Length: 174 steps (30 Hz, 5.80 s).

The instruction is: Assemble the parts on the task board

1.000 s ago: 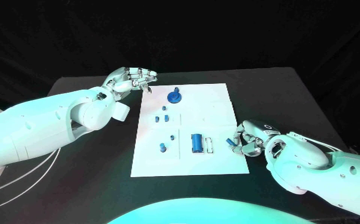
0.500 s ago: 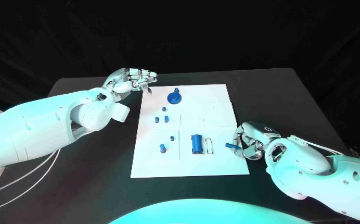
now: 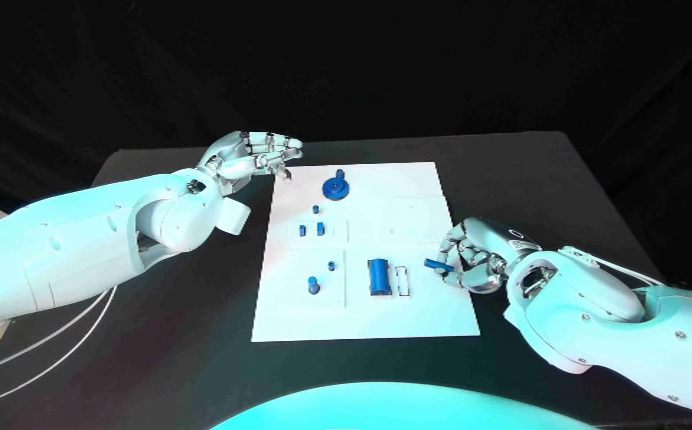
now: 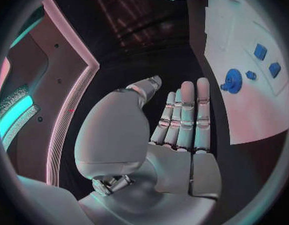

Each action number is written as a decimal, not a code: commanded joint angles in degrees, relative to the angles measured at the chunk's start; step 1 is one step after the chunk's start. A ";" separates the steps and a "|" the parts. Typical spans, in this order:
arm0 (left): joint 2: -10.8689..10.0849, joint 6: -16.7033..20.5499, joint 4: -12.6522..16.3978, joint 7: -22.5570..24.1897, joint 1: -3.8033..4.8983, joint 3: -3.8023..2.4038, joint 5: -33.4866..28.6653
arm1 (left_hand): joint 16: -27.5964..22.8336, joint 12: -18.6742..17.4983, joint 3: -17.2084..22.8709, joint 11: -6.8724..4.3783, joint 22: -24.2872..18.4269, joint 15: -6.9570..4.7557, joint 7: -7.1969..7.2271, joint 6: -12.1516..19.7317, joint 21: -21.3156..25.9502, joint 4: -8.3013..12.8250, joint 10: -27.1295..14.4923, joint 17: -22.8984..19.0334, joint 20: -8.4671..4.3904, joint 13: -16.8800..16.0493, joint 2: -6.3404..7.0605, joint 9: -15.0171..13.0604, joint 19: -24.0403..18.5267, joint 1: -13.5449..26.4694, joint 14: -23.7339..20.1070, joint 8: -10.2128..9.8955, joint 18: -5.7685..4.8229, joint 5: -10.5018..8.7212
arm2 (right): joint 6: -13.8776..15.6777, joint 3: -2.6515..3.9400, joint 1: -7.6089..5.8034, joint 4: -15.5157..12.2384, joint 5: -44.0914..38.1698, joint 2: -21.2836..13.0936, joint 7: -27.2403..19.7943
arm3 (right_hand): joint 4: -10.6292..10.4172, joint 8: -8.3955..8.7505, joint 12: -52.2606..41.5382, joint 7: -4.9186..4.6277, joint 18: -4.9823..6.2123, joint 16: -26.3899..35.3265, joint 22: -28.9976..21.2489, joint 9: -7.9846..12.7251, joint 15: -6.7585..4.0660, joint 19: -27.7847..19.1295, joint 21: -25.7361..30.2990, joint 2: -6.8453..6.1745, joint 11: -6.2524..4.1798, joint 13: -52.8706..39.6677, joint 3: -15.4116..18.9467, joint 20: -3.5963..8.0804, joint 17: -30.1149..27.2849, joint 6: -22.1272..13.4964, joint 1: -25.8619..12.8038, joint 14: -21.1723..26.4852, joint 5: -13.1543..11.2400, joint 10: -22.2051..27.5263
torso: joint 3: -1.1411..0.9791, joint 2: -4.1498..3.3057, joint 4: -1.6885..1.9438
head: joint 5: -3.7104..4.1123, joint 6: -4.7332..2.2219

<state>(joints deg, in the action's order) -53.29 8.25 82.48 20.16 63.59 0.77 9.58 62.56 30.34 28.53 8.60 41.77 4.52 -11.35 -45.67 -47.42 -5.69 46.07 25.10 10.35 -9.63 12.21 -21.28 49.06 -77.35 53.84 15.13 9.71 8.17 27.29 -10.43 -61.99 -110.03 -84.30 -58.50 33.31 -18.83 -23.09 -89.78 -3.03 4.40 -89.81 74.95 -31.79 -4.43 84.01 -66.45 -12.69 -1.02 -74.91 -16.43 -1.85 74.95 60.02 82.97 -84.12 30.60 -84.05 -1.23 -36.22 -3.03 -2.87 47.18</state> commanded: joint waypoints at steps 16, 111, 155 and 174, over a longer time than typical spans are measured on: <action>0.22 -0.85 0.20 0.14 0.01 -0.04 -0.27 | 0.40 0.24 -0.20 -0.17 -0.11 0.07 -0.04 0.46 0.37 0.00 -0.41 0.07 -0.06 -0.07 -0.52 0.06 0.29 -0.45 -0.35 0.20 0.83 -0.18 | 1.00 -0.05 1.84 3.24 12.36 6.46 -1.18 | 2.13 -0.44 -0.22 -0.03 -0.82 -0.19 10.25 -1.00 -0.15 2.66 0.39 -0.48 -0.07 -15.09 -3.96 0.35 15.05 -0.23 -8.97 -5.88 -0.33 -5.95 | -0.12 -0.04 -0.02 | 0.11 0.35; 0.08 -0.71 0.11 -0.60 0.01 -0.04 -0.02 | 0.47 0.36 -0.47 -0.11 -0.30 0.10 -0.11 0.56 0.63 -0.21 -0.67 0.05 -0.07 -0.02 -0.57 0.10 0.55 -0.76 -0.39 0.22 0.80 -0.18 | 6.07 -0.10 2.69 6.64 5.01 5.76 -20.17 | 5.51 6.21 -0.22 -2.87 -0.46 -0.19 9.73 2.06 1.67 2.10 3.42 0.27 2.25 -15.09 -5.43 -1.06 15.05 -4.07 -2.61 -5.88 0.13 -5.95 | -0.12 -0.02 -0.08 | -0.21 0.75; -0.09 -0.67 0.07 -0.77 0.01 -0.04 -0.01 | 0.50 0.50 -0.51 -0.09 -0.44 0.10 -0.17 0.62 0.83 -0.27 -0.80 0.01 -0.08 0.01 -0.77 0.13 0.73 -1.25 -0.44 0.26 0.80 -0.12 | 1.03 -0.23 4.38 10.15 3.83 8.61 -19.41 | 9.37 8.46 -0.22 -3.17 -0.52 -0.19 9.87 5.10 1.83 1.84 1.87 -0.06 2.53 -15.09 -15.91 -1.27 15.05 -0.97 -5.69 -5.88 -0.50 -5.95 | -0.07 0.02 -0.05 | -0.55 1.41; -0.11 -0.83 0.08 -0.99 0.01 -0.04 -0.01 | 0.50 0.50 -0.52 -0.07 -0.46 0.11 -0.18 0.63 0.86 -0.27 -0.87 0.00 -0.08 0.03 -0.79 0.13 0.76 -1.33 -0.45 0.26 0.79 -0.12 | 5.70 -0.23 4.57 11.26 2.53 9.64 -17.16 | 10.42 9.90 0.63 -3.78 -0.30 -0.19 9.34 5.89 2.60 1.35 3.87 1.67 3.22 -14.61 -0.14 -1.90 15.05 -3.78 -7.50 -5.88 -27.82 -5.43 | -0.09 -0.04 -0.09 | -0.59 1.43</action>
<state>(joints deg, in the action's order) -53.44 8.07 82.44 18.97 63.58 0.76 9.63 62.78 30.58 28.21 8.60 41.36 4.52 -11.55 -45.47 -46.76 -6.01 45.66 25.08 10.35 -9.62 11.38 -21.20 49.45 -78.18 53.84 15.12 9.71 8.17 32.23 -10.64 -57.53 -98.89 -80.57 -48.95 15.12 -9.03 -13.52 -89.54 -6.73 4.40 -89.81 74.90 -25.93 -2.25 84.00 -63.03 -12.70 1.88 -74.91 -21.90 -3.11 74.91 56.91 74.87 -84.02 13.75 -84.06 -1.33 -36.24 -3.07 -3.41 48.60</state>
